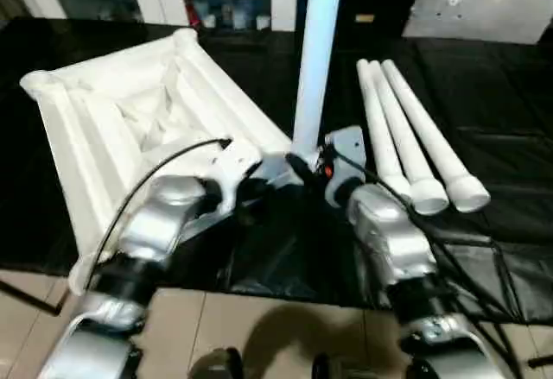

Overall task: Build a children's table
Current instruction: Rotate leg to tighten

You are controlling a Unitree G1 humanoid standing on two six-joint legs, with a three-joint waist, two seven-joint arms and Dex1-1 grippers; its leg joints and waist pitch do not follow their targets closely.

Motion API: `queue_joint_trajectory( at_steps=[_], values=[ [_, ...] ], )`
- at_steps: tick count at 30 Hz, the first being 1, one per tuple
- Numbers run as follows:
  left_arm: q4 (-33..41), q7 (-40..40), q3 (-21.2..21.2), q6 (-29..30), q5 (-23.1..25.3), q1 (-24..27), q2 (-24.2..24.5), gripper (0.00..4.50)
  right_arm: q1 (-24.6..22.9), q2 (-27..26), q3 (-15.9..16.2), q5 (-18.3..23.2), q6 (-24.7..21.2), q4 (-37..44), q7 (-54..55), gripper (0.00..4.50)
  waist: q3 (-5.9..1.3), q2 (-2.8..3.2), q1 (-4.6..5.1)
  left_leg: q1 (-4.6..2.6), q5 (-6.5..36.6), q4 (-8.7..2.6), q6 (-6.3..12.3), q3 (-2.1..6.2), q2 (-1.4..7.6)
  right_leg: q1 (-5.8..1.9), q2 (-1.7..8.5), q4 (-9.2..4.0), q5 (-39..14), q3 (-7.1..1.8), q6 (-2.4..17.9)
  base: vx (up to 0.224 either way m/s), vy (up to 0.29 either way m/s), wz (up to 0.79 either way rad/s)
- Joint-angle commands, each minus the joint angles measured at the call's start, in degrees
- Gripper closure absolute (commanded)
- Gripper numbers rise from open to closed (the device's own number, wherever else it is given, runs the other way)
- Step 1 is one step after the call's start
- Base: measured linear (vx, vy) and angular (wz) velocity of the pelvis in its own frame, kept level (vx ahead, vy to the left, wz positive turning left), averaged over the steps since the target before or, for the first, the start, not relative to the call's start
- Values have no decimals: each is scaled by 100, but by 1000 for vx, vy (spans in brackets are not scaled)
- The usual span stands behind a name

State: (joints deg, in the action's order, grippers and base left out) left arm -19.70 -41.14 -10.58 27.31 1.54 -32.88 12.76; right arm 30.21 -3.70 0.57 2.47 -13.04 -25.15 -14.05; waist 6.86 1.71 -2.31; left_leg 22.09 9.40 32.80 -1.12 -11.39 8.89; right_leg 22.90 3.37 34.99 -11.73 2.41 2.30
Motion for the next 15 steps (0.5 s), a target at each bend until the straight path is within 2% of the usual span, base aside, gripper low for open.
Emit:
queue_joint_trajectory(
  at_steps=[1, 2, 3, 4, 5, 6, 7, 8, 9, 12, 14, 15],
  values=[
    [-127, 927, 131, -111, -131, -318, -704, 450, -21, -655, 323, 50, -202, -384, 438, 187, -395, -25, -10, -141, 1095, -383, 154, 222, 417, -189, 549, -491, -1116, -337, 1095, 0, 0, 0],
    [-115, 1011, 154, -63, -129, -346, -789, 450, -1, -728, 254, 44, -172, -415, 578, 187, -419, -34, -28, -139, 917, -366, 219, 209, 413, -197, 545, -465, -844, -339, 1122, 0, 0, 0],
    [-126, 1049, 127, -60, -99, -388, -856, 450, 25, -763, 154, 46, -73, -436, 716, 187, -422, -1, -64, -119, 761, -363, 294, 215, 417, -213, 550, -442, -631, -327, 1123, 0, 0, 0],
    [-126, 1055, 108, -46, -77, -402, -879, 450, 34, -780, 100, 42, -30, -438, 777, 187, -422, -1, -64, -119, 761, -363, 294, 215, 417, -213, 550, -442, -631, -327, 1123, 0, 0, 0],
    [-128, 1029, 54, -45, -35, -420, -901, 450, 51, -785, -20, 55, 41, -428, 871, 187, -449, -16, -84, -101, 578, -344, 434, 210, 413, -235, 541, -404, -257, -314, 1126, 0, 0, 0],
    [-104, 960, 2, -54, -11, -408, -870, 450, 62, -760, -111, 77, 102, -415, 907, 132, -466, 26, -104, -101, 482, -323, 517, 208, 409, -235, 544, -389, -33, -308, 1138, 0, 0, 0],
    [-74, 877, -62, -84, 6, -384, -802, 450, 67, -713, -143, 95, 171, -406, 924, 118, -472, 16, -105, -92, 428, -318, 556, 210, 407, -244, 541, -372, 81, -303, 1151, 0, 0, 0],
    [-56, 777, -117, -118, 15, -359, -728, 450, 69, -664, -174, 126, 190, -382, 909, 112, -473, 65, -119, -89, 398, -314, 611, 221, 408, -246, 543, -357, 191, -292, 1179, 0, 0, 0],
    [-47, 700, -151, -150, 27, -336, -674, 450, 71, -627, -211, 150, 207, -367, 905, 98, -467, 48, -90, -69, 475, -322, 633, 225, 416, -255, 540, -364, 171, -280, 1191, 0, 0, 0],
    [-87, 428, -278, -434, 155, -259, -466, 450, 72, -455, -362, 174, 373, -309, 867, 71, -467, 55, -85, -76, 561, -329, 620, 231, 424, -254, 541, -377, 49, -272, 1216, 0, 0, 0],
    [-159, 295, -361, -676, 263, -219, -328, 450, 1, -252, -345, 89, 505, -185, 731, 64, -456, 54, -88, -98, 693, -332, 544, 214, 432, -245, 542, -403, -147, -282, 1218, 0, 0, 0],
    [-159, 295, -361, -676, 263, -219, -328, 450, 1, -252, -345, 89, 505, -185, 731, 40, -451, 57, -96, -87, 691, -333, 513, 215, 431, -249, 544, -398, -187, -284, 1209, 0, 0, 0]
  ],
)
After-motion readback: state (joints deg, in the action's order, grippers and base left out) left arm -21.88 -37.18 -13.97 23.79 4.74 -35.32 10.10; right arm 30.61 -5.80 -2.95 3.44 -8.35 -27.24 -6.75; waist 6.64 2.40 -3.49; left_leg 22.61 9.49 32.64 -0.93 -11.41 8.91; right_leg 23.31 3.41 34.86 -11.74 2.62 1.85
